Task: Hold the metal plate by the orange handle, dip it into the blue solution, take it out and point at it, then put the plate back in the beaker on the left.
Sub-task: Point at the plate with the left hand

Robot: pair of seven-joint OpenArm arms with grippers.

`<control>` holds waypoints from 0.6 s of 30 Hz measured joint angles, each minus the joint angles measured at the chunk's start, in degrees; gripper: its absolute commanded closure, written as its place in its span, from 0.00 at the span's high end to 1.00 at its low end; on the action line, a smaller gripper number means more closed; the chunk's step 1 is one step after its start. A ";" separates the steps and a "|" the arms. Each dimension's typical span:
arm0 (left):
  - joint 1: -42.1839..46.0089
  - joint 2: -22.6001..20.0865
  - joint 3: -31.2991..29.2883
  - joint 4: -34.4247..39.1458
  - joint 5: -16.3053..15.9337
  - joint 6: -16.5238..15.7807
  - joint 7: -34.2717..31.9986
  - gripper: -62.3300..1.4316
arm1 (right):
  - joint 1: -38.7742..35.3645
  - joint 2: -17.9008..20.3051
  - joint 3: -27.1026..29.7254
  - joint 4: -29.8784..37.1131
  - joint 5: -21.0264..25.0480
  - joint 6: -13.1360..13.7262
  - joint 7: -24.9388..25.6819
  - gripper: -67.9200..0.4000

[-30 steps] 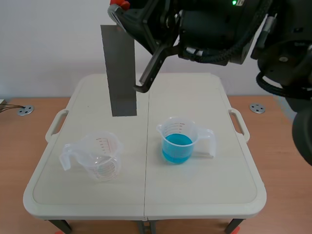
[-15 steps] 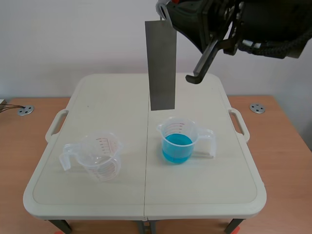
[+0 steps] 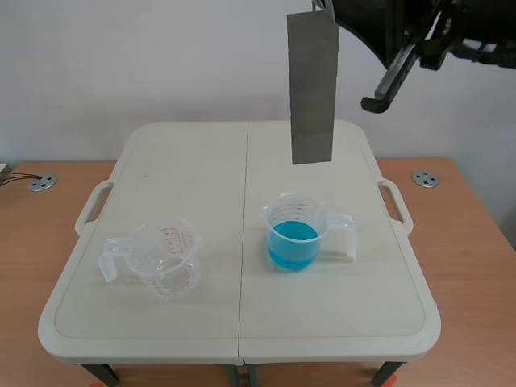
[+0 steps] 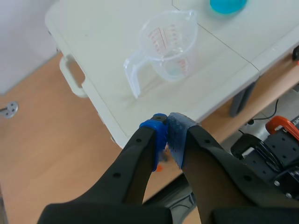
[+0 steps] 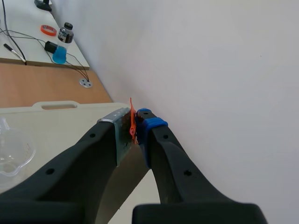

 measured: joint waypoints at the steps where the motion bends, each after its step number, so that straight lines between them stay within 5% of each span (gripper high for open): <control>1: -0.87 0.00 0.00 0.00 0.02 -0.04 0.00 0.05 | 0.00 0.02 0.33 0.00 0.00 0.00 0.00 0.02; 18: -17.81 -6.01 4.55 0.00 -0.04 -0.85 5.68 0.05 | 0.02 0.00 0.96 -8.96 -2.56 0.00 5.88 0.02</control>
